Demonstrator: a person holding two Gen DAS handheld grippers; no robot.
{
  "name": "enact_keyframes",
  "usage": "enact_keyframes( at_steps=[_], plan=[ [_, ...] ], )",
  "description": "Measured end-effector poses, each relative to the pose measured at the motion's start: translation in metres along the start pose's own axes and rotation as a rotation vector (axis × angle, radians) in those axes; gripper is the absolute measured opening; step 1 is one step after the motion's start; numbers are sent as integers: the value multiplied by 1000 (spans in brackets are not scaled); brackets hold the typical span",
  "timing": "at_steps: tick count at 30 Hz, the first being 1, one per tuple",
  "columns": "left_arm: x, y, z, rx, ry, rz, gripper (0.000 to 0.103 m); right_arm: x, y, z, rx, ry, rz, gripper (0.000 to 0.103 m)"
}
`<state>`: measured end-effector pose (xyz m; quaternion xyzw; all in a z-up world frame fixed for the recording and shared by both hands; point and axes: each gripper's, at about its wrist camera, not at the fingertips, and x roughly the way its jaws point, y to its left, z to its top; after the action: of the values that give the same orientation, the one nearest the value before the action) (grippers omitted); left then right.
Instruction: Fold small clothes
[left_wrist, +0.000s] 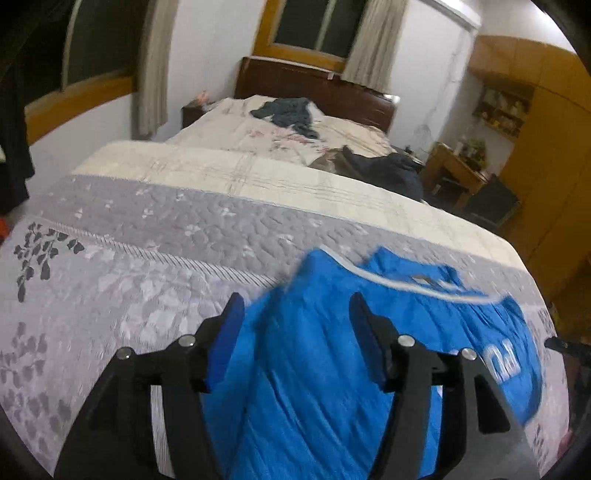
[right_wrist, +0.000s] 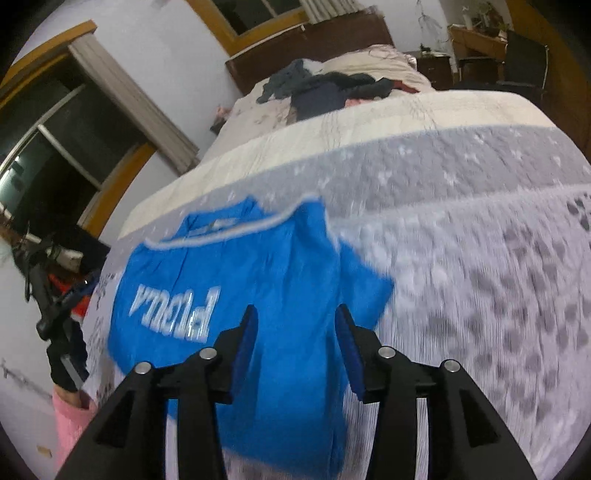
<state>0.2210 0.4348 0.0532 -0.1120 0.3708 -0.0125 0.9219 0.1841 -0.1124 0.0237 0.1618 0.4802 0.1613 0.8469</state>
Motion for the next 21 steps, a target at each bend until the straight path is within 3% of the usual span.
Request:
enact_keyframes(
  at_steps=[7,12,15,18,21],
  plan=[
    [-42,-43,-46,107,12,-83,69,-9,5,-46,-12,42,-3,48],
    [-29,-61,-74,154,65,-107,70,3,-3,-60,-6,73,-40,51],
    [-8,-64,-85,170,107,-77,70,12,-6,-67,4,97,-2,36],
    [9,-61,-94,178,135,-45,70,11,-5,-72,-23,73,-17,26],
    [14,-58,-98,185,134,-26,71,11,-8,-74,-8,67,-14,21]
  ],
)
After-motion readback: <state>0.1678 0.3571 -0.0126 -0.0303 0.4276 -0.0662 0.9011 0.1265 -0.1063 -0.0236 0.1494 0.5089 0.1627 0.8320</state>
